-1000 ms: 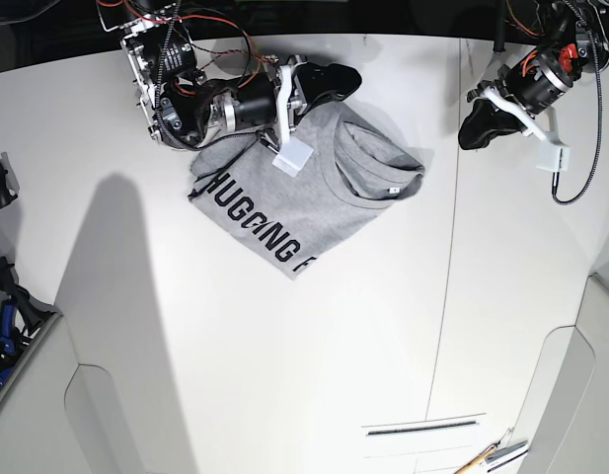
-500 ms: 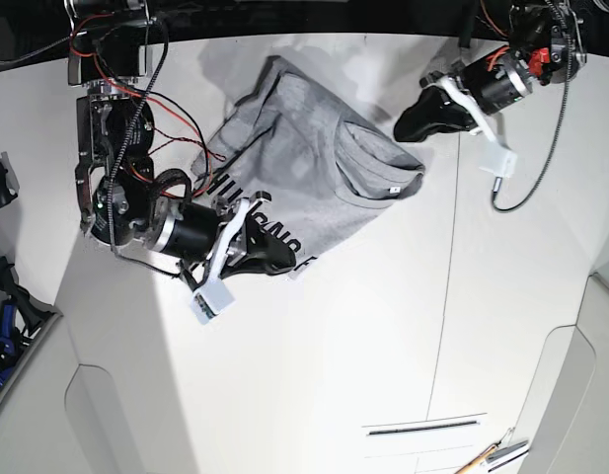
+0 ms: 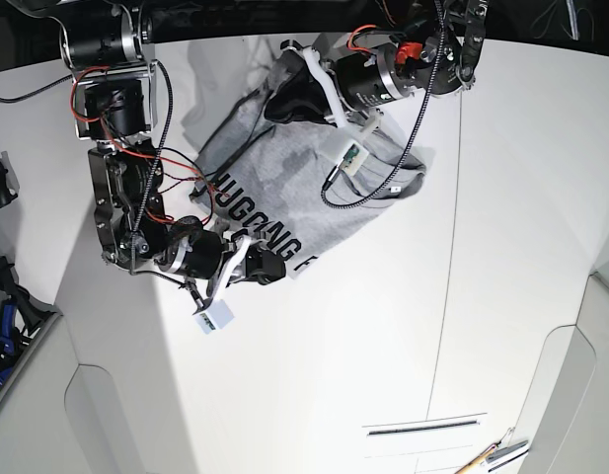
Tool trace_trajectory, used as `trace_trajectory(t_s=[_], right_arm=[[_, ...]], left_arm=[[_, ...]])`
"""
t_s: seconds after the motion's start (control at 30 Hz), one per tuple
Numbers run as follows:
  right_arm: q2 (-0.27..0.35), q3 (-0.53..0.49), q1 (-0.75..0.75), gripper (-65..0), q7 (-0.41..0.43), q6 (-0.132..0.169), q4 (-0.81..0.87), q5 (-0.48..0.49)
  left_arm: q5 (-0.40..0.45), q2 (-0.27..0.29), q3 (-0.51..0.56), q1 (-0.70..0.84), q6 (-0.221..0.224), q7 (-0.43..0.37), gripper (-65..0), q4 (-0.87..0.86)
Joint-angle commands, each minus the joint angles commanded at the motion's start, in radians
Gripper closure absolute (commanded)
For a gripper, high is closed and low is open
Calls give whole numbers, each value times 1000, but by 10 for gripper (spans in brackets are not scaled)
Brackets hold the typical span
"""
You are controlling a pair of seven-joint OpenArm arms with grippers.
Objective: Fold the T-shirt properly
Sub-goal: 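Grasp the folded bundle's sides with both grippers, then pull and straighten the bundle between both grippers into a square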
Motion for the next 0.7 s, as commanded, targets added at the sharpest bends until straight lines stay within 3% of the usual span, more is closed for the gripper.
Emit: trace_trajectory(t_s=[0.13, 0.27, 0.4, 0.5, 0.7], right_arm=[[0, -29, -1, 0, -11, 0, -23, -39], [3, -35, -4, 0, -34, 0, -23, -43], [23, -35, -4, 0, -79, -7, -23, -24], [49, -35, -12, 0, -146, -6, -23, 67], [122, -35, -82, 0, -147, -3, -15, 166]], left_arm=[[79, 0, 0, -1, 3, -53, 0, -53], [143, 0, -8, -28, 79, -55, 0, -111], [153, 0, -79, -70, 163, -55, 0, -180], [154, 0, -166, -96, 163, -54, 0, -225], [171, -21, -295, -170, 163, -51, 0, -253]])
